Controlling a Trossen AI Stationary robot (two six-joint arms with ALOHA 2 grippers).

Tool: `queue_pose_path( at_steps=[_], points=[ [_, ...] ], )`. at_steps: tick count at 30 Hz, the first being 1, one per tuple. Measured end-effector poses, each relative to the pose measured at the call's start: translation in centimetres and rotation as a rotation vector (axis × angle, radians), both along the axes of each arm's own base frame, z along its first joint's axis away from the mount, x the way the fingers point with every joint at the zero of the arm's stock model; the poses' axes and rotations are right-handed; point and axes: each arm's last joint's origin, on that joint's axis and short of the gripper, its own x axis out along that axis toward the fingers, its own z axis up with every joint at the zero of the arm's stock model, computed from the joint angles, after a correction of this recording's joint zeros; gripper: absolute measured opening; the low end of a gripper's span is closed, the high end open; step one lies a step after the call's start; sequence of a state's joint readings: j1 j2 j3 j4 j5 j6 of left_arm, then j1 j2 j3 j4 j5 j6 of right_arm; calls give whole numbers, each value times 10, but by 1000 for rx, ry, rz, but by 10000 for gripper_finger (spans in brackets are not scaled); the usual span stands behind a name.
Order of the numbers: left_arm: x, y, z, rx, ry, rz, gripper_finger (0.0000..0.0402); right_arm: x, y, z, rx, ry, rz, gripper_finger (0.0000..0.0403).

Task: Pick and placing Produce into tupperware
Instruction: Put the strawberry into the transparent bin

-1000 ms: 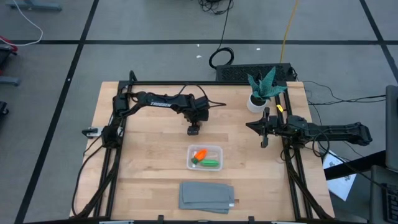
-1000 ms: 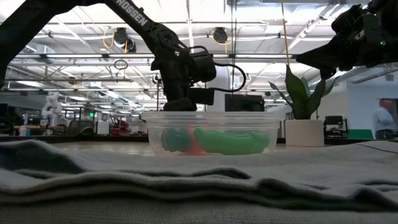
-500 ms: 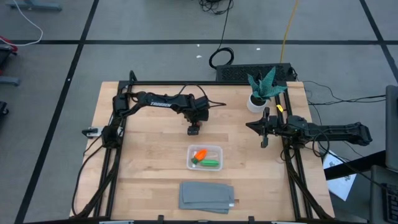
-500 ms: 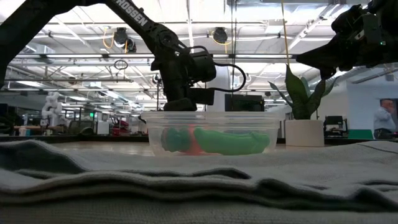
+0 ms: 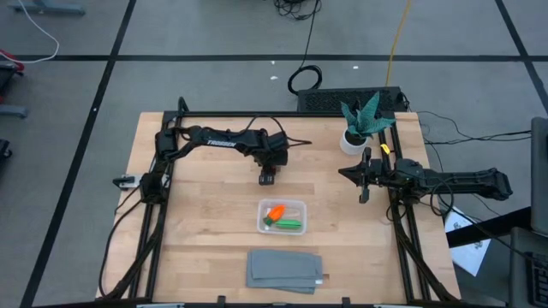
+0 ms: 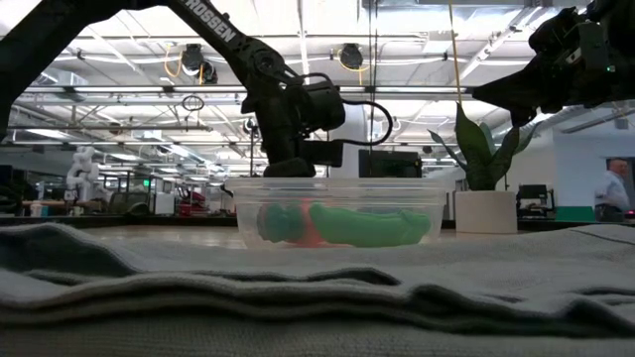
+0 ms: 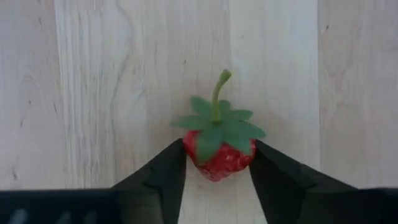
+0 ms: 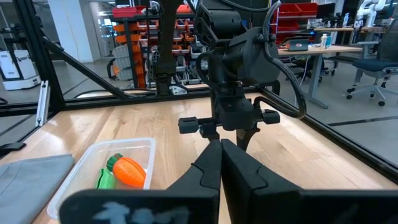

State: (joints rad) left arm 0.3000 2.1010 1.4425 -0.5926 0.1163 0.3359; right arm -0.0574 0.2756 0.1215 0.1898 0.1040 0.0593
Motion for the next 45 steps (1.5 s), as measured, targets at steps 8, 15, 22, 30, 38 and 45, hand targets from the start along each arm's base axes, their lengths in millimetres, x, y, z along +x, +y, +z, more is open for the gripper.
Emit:
queue_pose_path(
  at_steps=[8,15,22,30,38,45],
  points=[
    [2,1,7,34,36,2,114,0,0,0,0,0,0,0],
    [8,3,21,50,30,-18,94,0,0,0,0,0,-1,0],
    [10,4,25,51,23,-14,67,0,0,0,0,0,-1,0],
    [9,4,25,47,24,-14,73,0,0,0,0,0,0,0],
    [11,2,26,47,8,-17,164,0,0,0,0,0,0,0],
    [12,-7,28,-4,7,-79,273,0,0,0,0,0,0,0]
  ],
)
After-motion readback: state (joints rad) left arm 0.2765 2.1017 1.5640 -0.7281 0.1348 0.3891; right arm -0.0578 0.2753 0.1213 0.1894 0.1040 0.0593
